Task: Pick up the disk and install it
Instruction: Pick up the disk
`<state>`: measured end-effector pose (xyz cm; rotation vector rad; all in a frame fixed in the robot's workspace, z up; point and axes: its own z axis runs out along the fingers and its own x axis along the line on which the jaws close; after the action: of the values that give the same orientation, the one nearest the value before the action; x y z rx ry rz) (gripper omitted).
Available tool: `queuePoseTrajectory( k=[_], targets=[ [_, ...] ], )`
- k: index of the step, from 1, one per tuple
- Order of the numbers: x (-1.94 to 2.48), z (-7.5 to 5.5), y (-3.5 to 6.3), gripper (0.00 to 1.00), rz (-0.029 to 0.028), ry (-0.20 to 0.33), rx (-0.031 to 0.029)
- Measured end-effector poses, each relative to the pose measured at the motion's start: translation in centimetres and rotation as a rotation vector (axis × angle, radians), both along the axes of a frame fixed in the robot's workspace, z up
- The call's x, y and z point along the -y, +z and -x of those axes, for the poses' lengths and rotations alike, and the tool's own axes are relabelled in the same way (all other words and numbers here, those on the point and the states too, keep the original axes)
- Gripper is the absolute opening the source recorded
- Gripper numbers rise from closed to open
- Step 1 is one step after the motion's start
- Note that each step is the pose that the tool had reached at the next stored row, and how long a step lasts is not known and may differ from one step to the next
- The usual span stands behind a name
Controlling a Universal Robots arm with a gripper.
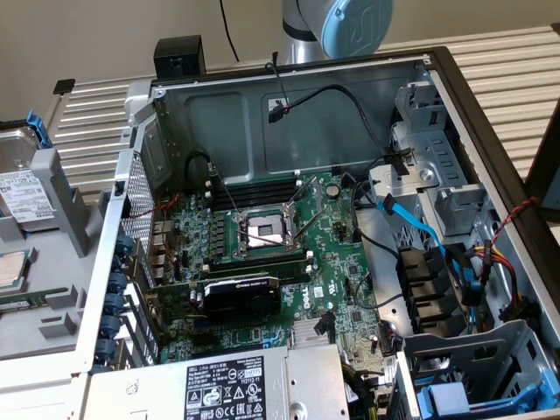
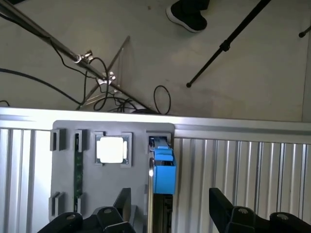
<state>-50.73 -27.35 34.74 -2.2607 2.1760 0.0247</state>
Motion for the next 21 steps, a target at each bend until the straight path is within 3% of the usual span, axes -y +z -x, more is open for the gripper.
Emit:
queuePoseTrajectory(
  k=[3, 4, 21],
  targets=[
    [0.02, 0.0, -0.25, 0.74, 0.0006, 0.000, -0.0213],
    [0.04, 0.0, -0.39, 0.74, 0.0006, 0.000, -0.0243],
    [0.13, 0.1, -3.50, 0.74, 0.0009, 0.000, -0.0243]
  ],
)
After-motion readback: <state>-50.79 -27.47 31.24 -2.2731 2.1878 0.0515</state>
